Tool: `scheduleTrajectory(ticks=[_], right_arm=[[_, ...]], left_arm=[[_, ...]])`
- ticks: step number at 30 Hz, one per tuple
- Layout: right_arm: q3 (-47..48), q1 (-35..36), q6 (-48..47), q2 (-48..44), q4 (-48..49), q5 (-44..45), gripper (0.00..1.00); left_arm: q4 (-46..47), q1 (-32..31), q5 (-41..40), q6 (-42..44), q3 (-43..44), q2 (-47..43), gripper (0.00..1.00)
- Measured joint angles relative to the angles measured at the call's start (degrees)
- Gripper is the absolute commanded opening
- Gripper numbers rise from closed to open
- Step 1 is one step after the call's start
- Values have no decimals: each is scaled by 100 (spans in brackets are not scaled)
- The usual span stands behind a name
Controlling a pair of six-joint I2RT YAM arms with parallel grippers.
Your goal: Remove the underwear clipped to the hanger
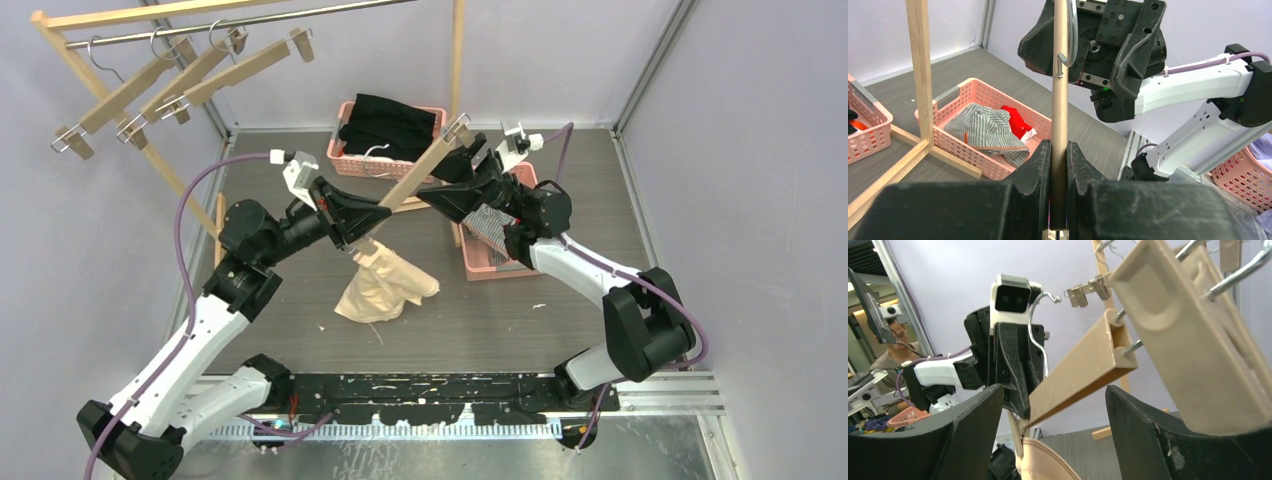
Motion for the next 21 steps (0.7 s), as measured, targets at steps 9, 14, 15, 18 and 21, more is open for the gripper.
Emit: scheduleTrajectory(ticks=[9,14,15,18,21], right_arm=[[442,103,7,83,96,216,72],[503,127,2,120,105,291,57],[505,129,0,133,105,302,51],[514,129,2,177,98,341,22],[577,140,208,205,94,323,1]], left_arm=[[605,-317,-417,-48,-199,136,0],[929,-470,-610,-164,-363,146,0],[994,-501,-632,-177,-389,157,0],[1169,-612,-680,-203,-407,240,0],[1296,-686,-776,-181,-422,334,0]])
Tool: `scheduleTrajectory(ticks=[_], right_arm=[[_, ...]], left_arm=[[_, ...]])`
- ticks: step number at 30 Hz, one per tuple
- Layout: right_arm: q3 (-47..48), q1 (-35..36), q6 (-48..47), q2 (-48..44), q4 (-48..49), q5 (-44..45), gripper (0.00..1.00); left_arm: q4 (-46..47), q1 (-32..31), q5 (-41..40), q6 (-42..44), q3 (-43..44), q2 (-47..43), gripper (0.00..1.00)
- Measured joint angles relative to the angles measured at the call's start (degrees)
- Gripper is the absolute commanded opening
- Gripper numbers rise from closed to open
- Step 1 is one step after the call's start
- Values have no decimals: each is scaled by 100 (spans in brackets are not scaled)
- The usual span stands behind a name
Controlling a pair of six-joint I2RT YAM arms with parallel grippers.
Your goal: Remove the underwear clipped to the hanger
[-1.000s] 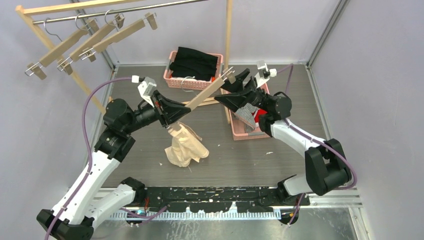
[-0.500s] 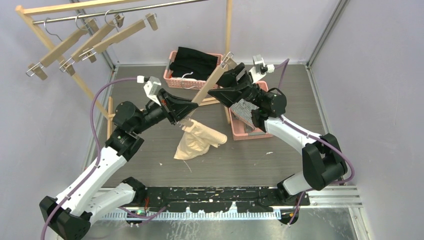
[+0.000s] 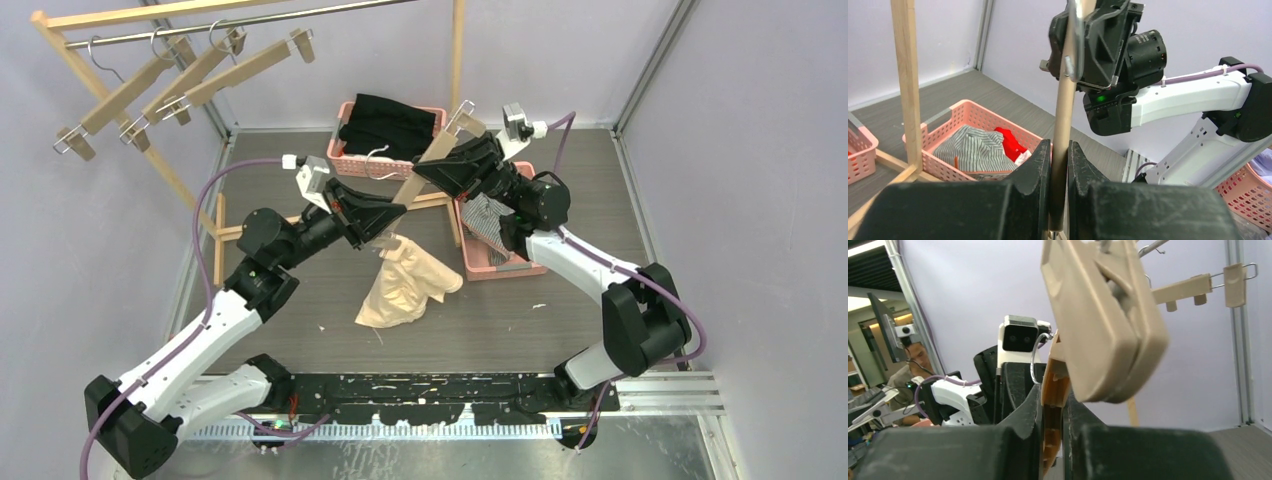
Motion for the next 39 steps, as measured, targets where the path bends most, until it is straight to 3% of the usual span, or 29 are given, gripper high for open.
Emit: scheduleTrajectory(ticks=[4,10,18,28,32,34,35,39], right_arm=[[63,17,118,-15,-103,9,1],[33,33,-146,-188,-444,-50,1],[-111,72,-831,-520,-841,-92,1],[-177,72,-883,-726,-809,-76,1],[-199,72,-828,-726,-745,-76,1],[-219,72,-809,-726,-726,-74,1],[-223,72,-802,-726,-723,-74,1],[-260,72,-769,-728,-723,-72,1]], left_arm=[[122,-9,-31,55,-7,33,9],[-131,-48,-306,225,-9,-37,39],[-966,-76,-831,691,-35,-719,55],[-1001,-79,-927,951,-800,-1250,66],[-852,-79,-640,920,-929,-964,65],[-767,-79,-531,898,-929,-841,59],[-708,-79,-472,885,-929,-791,52],[-492,-76,-247,826,-927,-667,7]])
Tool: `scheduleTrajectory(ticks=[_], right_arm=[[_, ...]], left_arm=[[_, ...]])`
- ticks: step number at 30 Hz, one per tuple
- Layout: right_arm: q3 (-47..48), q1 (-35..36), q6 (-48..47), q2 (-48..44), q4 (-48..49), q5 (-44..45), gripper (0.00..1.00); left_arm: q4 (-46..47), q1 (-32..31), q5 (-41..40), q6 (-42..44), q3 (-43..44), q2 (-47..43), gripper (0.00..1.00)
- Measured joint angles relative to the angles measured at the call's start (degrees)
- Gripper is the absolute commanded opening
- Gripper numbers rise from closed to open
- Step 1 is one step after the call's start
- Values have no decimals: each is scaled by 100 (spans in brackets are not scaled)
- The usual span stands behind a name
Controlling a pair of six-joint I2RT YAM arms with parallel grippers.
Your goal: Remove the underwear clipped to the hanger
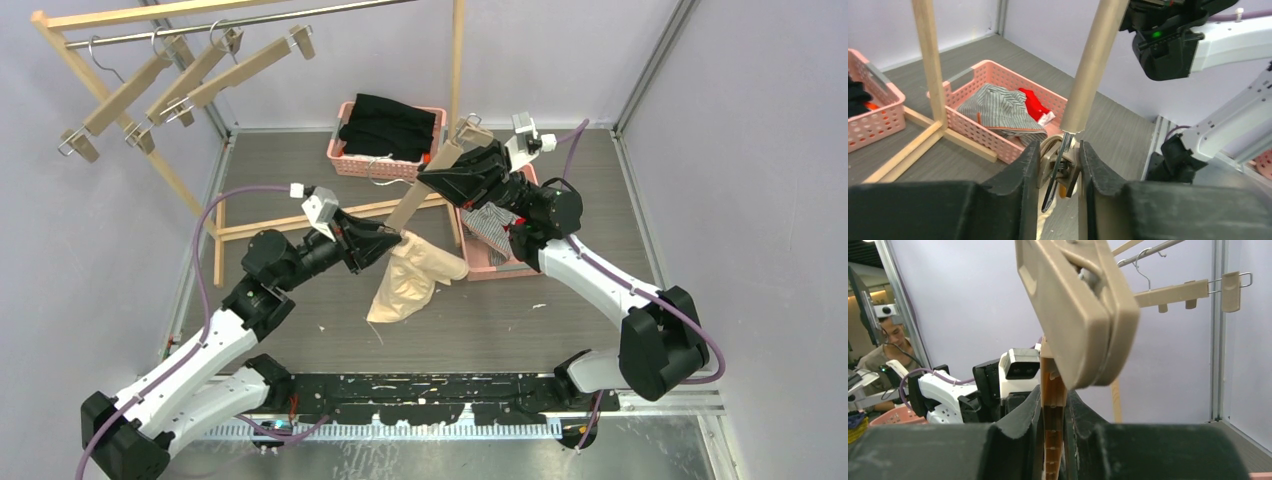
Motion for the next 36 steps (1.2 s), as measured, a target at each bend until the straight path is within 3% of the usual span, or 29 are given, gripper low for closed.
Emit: scheduleTrajectory(ticks=[1,4,5,7,11,12,20,29,36], right_arm=[[-9,-2,9,-11,-4,-2,1],[-24,-35,96,-15,-37,2,1],[-24,-42,131,-15,-44,7,1],[-24,-44,160,-20,-46,9,1],[-52,-31,94,-63,-33,33,1],[-57,-20,70,-63,-28,35,1],[-103,-15,0,-63,-48,44,1],[-107,-11,11,-63,-39,42,1],[-107,22,15,-63,-22,42,1]], left_arm=[[15,4,39,-13,0,24,1],[70,-2,289,87,2,74,2],[81,-4,334,103,2,76,12],[101,-2,433,120,2,76,41],[103,-2,431,87,15,61,66],[105,-2,433,79,22,31,68],[304,-2,417,76,162,-341,66],[490,-2,570,72,409,144,61],[557,-2,730,-7,472,501,48]])
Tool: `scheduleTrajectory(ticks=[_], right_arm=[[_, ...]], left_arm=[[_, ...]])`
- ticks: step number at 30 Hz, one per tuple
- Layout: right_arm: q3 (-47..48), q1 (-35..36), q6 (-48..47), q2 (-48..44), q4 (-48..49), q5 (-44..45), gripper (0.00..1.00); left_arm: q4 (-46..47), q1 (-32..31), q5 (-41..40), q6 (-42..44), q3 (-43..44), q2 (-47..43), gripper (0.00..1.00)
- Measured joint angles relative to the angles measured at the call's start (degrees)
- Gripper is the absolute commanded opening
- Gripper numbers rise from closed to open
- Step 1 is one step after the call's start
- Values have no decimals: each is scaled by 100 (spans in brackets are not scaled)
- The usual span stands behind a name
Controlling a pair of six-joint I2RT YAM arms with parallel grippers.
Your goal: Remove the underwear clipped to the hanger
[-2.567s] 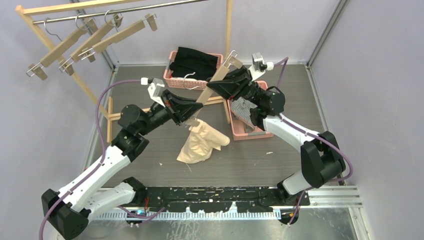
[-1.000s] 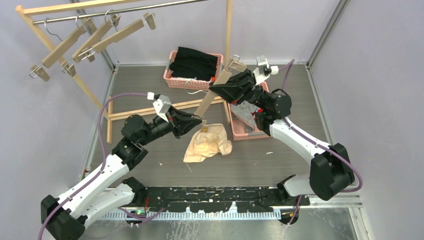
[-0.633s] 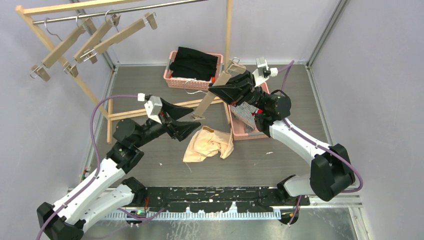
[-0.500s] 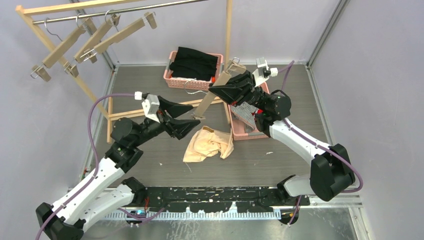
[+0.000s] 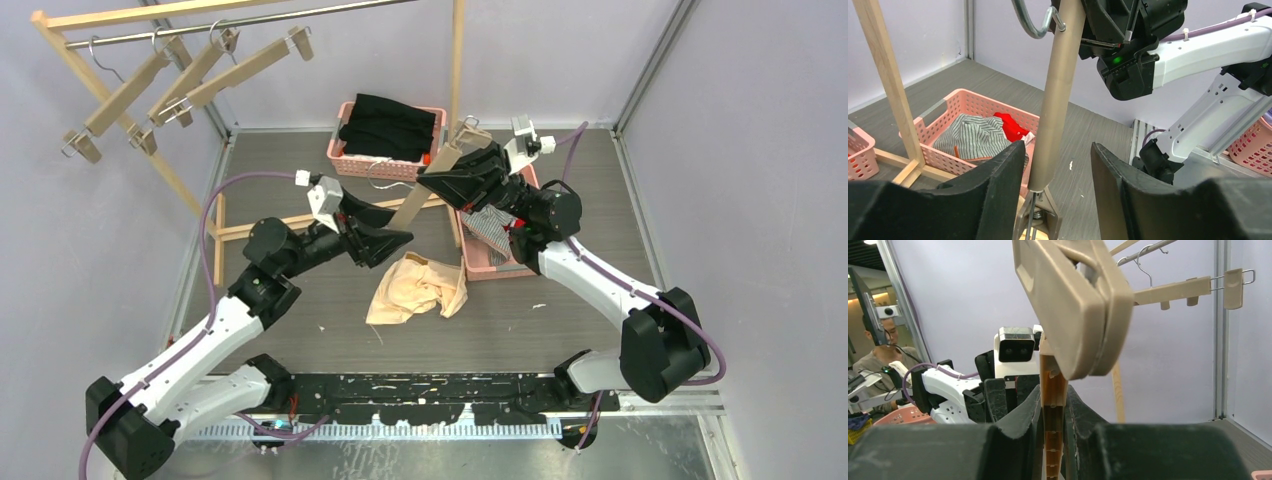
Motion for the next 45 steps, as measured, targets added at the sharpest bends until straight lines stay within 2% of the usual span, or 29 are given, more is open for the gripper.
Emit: scheduleTrajectory(ticks=[4,5,6,7,13,14,16,18,20,24,25,26,27,28,31,33,37,41,45], right_arm=[[0,42,13,-2,13,2,1],[0,50,22,0,20,0,1],[0,57,39,0,26,-2,1],[0,66,68,0,44,-2,1],[0,74,260,-24,24,-2,1],[0,74,267,-31,26,2,8],[0,74,267,-50,17,28,44],[-4,81,186,-87,-44,68,57],[-46,81,35,-122,-87,81,75],[-142,85,-341,-243,-404,70,84],[-164,85,-413,-271,-494,48,85],[-234,85,-678,-343,-817,-50,83],[-234,85,-678,-343,-817,-50,81],[-254,111,-925,-402,-1088,-33,80],[-426,376,-1954,-855,-2719,411,79],[-490,918,-2833,-1174,-4004,1250,76],[-846,1692,-3687,-1381,-5386,2498,77],[-1687,1714,-3803,-1266,-6011,3115,79],[-2170,1705,-3786,-807,-6476,3405,79]], left_arm=[[68,0,42,-46,44,87,29],[90,0,39,-48,61,105,20],[101,0,42,-46,68,120,5],[105,0,31,-68,74,131,1],[87,-11,232,13,109,144,0],[11,-11,234,22,157,144,0],[-166,-11,240,48,251,127,0],[-317,-11,243,90,304,63,0],[-540,-35,120,90,345,-83,0],[-1346,-33,-203,168,638,-479,0],[-1687,-33,-361,234,844,-553,0],[-2503,-33,-804,391,1484,-636,0],[-2529,-33,-833,398,1508,-643,0],[-3093,-33,-1091,529,1797,-573,0],[-4509,-35,-1869,848,2767,-260,0],[-5298,-33,-2420,1051,3200,-48,0],[-6461,-33,-3147,1338,3467,293,0],[-7191,-28,-3510,1519,3484,745,0],[-7407,57,-3547,1622,3486,944,0]])
